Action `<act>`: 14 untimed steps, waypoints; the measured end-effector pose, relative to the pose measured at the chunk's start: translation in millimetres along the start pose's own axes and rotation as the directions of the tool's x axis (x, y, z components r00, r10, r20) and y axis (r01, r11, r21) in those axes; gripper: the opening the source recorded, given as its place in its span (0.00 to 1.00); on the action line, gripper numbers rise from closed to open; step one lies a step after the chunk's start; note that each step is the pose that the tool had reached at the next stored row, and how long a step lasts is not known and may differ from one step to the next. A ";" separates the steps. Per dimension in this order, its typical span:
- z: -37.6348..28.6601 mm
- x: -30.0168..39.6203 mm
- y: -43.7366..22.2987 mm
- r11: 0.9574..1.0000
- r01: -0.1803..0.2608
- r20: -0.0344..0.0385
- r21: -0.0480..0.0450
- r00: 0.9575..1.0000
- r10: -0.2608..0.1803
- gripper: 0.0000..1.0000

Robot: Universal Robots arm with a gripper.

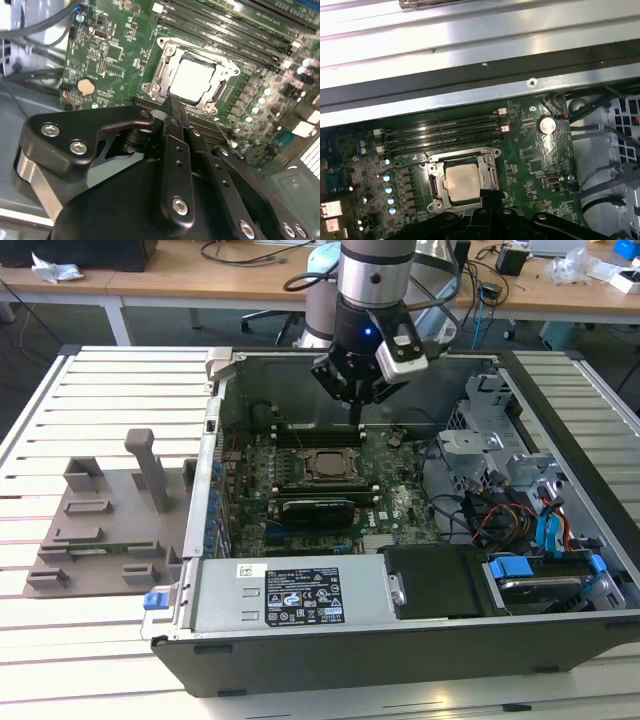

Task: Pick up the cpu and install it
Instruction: 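Install the first cpu locking lever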

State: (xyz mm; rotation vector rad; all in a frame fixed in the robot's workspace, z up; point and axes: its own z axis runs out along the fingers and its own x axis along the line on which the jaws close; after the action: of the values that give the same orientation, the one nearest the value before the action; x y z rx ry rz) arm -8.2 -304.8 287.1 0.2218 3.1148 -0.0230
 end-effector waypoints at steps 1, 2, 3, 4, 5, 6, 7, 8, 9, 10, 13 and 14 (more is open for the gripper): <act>0.0 0.0 0.0 1.000 0.019 0.000 -0.002 1.000 -0.019 0.11; 0.0 0.0 0.0 0.999 0.038 0.000 -0.003 0.999 -0.038 0.11; 0.0 0.0 0.0 0.997 0.074 0.001 -0.006 0.997 -0.074 0.11; 0.0 0.0 0.0 0.996 0.092 0.001 -0.008 0.996 -0.092 0.11; 0.0 0.0 0.0 0.994 0.109 0.001 -0.009 0.994 -0.109 0.11; 0.0 0.0 0.0 0.991 0.132 0.001 -0.012 0.991 -0.132 0.11; 0.1 0.0 0.0 0.987 0.159 0.002 -0.016 0.987 -0.159 0.11; 0.0 0.0 0.0 0.983 0.181 0.002 -0.020 0.983 -0.181 0.11; 0.1 0.0 0.1 0.982 0.188 0.002 -0.021 0.982 -0.188 0.11; 0.1 0.0 0.1 0.982 0.188 0.002 -0.021 0.982 -0.188 0.11; 0.1 0.0 0.0 0.982 0.189 0.002 -0.021 0.982 -0.189 0.11; 0.0 1.3 -0.2 0.982 0.189 0.002 -0.021 0.982 -0.189 0.11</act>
State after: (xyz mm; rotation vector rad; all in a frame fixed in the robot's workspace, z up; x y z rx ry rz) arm -9.5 -304.8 287.1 -0.0757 3.1214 0.0077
